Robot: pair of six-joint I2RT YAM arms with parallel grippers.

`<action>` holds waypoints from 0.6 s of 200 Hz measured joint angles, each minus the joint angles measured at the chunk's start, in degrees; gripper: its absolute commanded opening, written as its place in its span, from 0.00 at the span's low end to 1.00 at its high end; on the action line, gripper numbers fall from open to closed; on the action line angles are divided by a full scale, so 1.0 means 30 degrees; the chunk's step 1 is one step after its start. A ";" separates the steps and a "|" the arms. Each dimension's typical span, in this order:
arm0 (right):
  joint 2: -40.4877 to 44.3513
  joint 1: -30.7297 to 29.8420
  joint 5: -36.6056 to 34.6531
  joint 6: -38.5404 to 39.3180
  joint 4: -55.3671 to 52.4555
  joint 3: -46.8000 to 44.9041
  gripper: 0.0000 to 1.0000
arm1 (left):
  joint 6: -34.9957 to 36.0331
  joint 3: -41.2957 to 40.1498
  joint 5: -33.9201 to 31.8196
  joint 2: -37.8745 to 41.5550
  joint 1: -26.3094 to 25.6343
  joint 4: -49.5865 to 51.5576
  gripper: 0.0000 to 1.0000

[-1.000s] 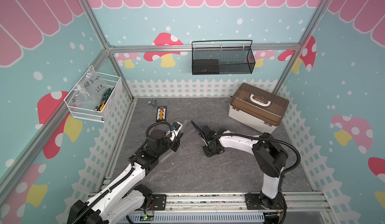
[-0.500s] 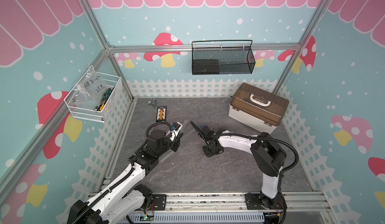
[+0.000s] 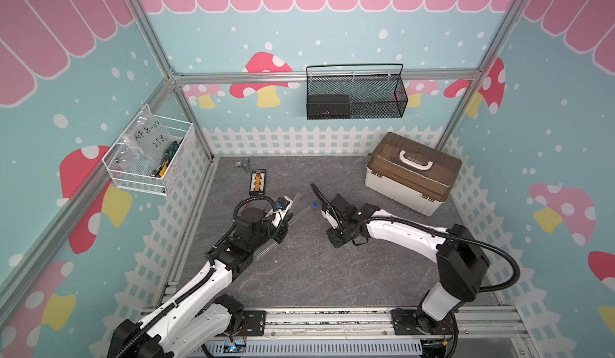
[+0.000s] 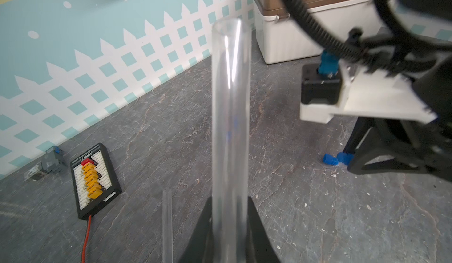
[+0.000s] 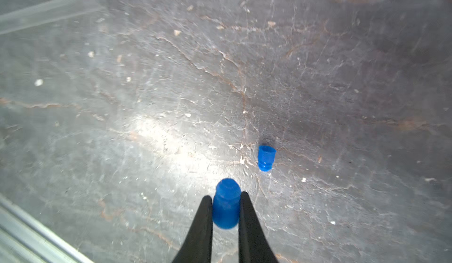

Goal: Insert stoppers into test tubes
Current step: Pick up the stopper from the center of the board, then insert the stopper into the test tube.

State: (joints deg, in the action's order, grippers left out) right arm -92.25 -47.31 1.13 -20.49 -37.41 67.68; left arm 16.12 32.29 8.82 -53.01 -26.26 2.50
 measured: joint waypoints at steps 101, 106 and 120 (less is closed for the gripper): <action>0.8539 0.0000 0.2834 0.9814 0.0219 -0.2936 0.15 | 0.6659 0.0007 0.2448 -0.0954 -0.2368 0.1290 0.00; 0.8677 0.0000 0.3016 1.0105 0.0160 -0.2943 0.15 | 0.6936 -0.0007 0.2346 -0.1056 -0.2616 0.1377 0.00; 0.8910 0.0000 0.3512 1.0826 0.0036 -0.2943 0.14 | 0.7694 -0.0146 0.1974 -0.1129 -0.3220 0.1581 0.00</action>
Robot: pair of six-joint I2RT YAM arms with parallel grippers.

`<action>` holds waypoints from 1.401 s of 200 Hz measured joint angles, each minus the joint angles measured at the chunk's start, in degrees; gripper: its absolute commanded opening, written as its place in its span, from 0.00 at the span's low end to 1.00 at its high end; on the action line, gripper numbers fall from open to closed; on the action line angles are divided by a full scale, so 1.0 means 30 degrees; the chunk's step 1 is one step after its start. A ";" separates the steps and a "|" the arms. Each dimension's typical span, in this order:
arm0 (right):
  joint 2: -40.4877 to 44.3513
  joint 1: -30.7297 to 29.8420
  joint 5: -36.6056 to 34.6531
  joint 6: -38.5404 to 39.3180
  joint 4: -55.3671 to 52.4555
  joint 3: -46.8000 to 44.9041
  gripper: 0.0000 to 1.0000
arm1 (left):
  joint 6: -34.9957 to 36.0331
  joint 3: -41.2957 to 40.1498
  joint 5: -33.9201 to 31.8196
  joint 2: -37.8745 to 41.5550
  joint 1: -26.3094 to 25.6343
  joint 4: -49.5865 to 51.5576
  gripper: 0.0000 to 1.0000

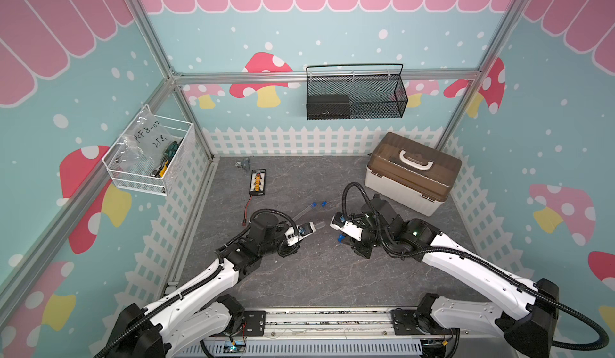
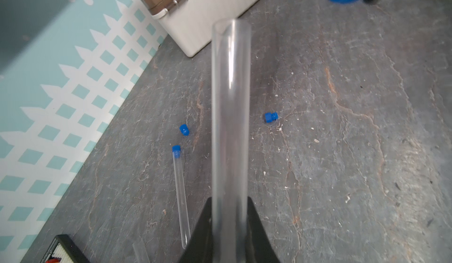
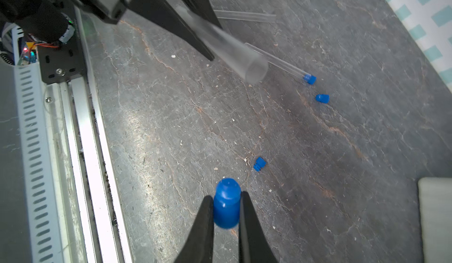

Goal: Insert stoppers into test tubes
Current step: Insert the stopper into the test tube.

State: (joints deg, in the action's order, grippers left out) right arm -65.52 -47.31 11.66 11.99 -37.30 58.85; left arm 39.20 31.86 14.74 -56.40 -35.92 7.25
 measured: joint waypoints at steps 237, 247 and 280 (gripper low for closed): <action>-0.4663 -0.0415 0.2055 0.3708 -0.3075 0.3694 0.11 | 0.3570 -0.1450 -0.1982 0.1056 -0.1931 0.0197 0.00; -0.4707 -0.0474 0.1974 0.3708 -0.3075 0.3694 0.11 | 0.3570 -0.1450 -0.1967 0.1056 -0.1931 0.0197 0.00; -0.4911 -0.0525 0.1902 0.3701 -0.3075 0.3759 0.11 | 0.3570 -0.1457 -0.1829 0.1056 -0.1931 0.0211 0.00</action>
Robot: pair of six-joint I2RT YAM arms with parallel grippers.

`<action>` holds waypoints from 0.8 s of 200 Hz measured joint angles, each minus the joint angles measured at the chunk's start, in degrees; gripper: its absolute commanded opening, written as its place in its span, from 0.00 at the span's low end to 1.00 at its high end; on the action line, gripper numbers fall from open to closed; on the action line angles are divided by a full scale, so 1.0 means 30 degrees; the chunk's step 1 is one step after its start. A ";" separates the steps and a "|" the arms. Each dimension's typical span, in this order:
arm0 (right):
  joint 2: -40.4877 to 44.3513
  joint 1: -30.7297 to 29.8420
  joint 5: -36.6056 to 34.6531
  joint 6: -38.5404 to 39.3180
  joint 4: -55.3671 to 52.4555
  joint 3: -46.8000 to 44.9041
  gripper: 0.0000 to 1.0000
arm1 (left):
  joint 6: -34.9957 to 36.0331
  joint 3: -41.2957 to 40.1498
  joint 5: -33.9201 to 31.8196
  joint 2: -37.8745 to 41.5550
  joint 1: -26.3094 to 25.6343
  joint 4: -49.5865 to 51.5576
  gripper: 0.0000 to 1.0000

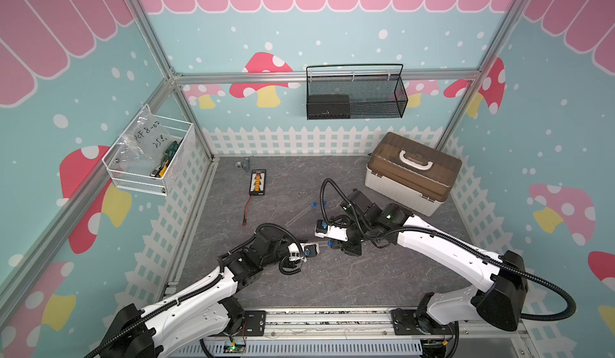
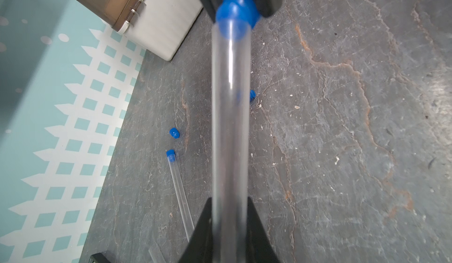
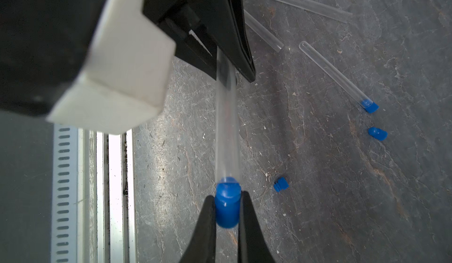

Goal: Insert stoppers into test tubes
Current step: Insert the stopper into the test tube.

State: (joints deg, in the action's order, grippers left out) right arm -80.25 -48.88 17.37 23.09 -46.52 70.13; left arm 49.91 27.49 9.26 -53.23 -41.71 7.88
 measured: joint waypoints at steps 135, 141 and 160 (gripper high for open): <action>-0.3803 -0.0510 -0.0576 -0.0758 -0.5435 0.4721 0.00 | 0.4663 -0.0641 -0.4240 0.0933 -0.2244 -0.1027 0.00; -0.3810 -0.0510 -0.0510 -0.0845 -0.5523 0.4765 0.00 | 0.4925 -0.0707 -0.4291 0.0984 -0.2295 -0.1217 0.00; -0.3810 -0.0510 -0.0277 -0.1013 -0.5807 0.4794 0.00 | 0.5778 -0.0984 -0.4218 0.1137 -0.2412 -0.1785 0.00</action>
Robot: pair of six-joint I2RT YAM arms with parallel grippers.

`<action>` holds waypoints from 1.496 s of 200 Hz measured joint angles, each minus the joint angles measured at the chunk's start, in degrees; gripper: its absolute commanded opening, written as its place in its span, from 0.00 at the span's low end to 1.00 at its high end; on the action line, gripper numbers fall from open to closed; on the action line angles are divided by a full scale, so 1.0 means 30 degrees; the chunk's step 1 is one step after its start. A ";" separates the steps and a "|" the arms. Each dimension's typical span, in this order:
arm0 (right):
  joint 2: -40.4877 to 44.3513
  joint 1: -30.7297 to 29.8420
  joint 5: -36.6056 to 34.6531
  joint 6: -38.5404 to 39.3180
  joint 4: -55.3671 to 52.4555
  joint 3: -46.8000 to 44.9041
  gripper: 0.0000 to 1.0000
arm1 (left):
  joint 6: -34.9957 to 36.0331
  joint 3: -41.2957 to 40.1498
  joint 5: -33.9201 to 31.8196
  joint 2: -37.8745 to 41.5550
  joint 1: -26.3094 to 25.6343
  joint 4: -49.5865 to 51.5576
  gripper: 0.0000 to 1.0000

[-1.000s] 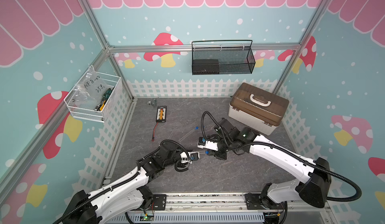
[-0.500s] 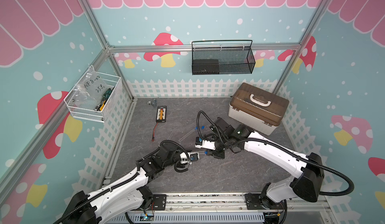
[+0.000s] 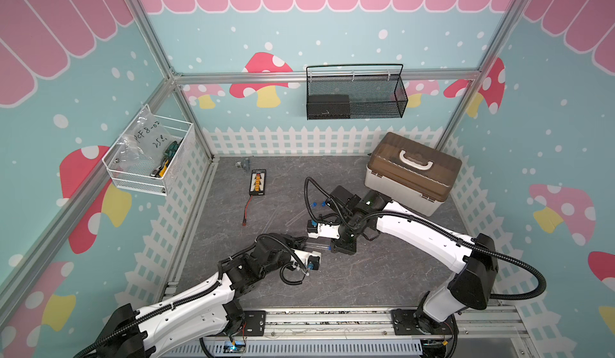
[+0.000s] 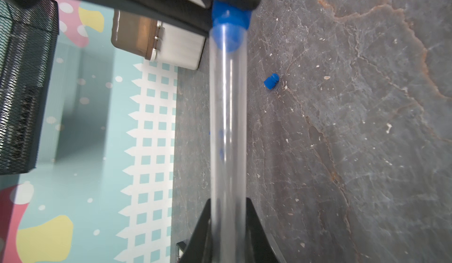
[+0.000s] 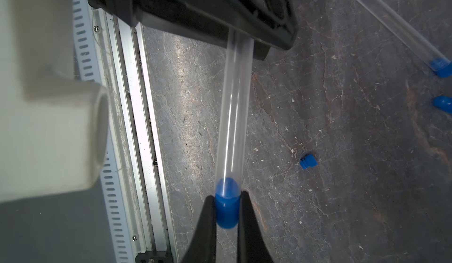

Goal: Insert stoppers into test tubes
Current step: Insert the stopper into the test tube.

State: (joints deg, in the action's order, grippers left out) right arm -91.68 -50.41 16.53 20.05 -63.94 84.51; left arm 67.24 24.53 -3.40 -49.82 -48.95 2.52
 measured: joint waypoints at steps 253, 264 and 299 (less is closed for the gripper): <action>0.1413 0.0182 0.1996 -0.4590 -0.0401 -0.1960 0.15 | -0.0619 -0.0313 0.1246 -0.1494 -0.1683 -0.1996 0.00; 0.1974 0.0182 0.1916 -0.4663 0.0299 -0.2448 0.28 | -0.0794 -0.0423 0.1260 -0.1333 -0.1683 -0.2113 0.00; 0.4328 0.0372 0.1588 -0.4838 0.8670 -0.3293 0.52 | -0.1625 -0.0780 0.4736 -0.0437 -0.2040 -0.4226 0.00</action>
State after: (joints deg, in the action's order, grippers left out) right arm -78.70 -49.30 21.30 5.54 -37.93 74.63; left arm 62.37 22.20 10.81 -51.13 -55.07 -10.15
